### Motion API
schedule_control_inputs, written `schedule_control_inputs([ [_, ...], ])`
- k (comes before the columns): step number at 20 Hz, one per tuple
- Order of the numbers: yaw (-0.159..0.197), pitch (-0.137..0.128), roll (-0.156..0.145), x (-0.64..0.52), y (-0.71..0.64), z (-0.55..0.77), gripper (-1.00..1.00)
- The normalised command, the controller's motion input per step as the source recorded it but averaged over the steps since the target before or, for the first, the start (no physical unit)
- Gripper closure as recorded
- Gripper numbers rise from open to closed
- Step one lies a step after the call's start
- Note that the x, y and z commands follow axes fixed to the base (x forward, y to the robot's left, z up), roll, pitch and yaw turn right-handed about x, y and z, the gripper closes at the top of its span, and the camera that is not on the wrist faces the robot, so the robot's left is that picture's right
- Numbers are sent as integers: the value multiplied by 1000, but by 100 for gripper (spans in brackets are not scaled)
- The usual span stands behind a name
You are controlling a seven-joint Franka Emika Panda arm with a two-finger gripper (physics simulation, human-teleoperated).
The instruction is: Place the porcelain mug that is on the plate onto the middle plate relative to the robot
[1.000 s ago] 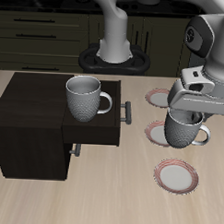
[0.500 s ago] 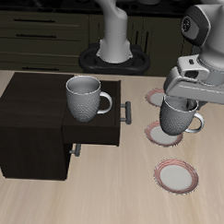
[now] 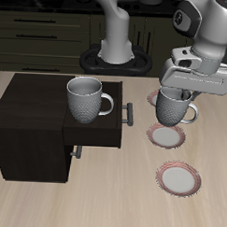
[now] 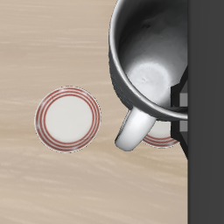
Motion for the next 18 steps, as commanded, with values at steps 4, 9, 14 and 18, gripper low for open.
schedule_control_inputs([
  [4, -23, -14, 15, -327, -103, -17, 100],
  [9, -16, 17, 15, -247, -88, -70, 100],
  [14, 12, 8, 6, -65, -57, -137, 100],
  [18, 1, 14, 2, 62, 78, -123, 100],
])
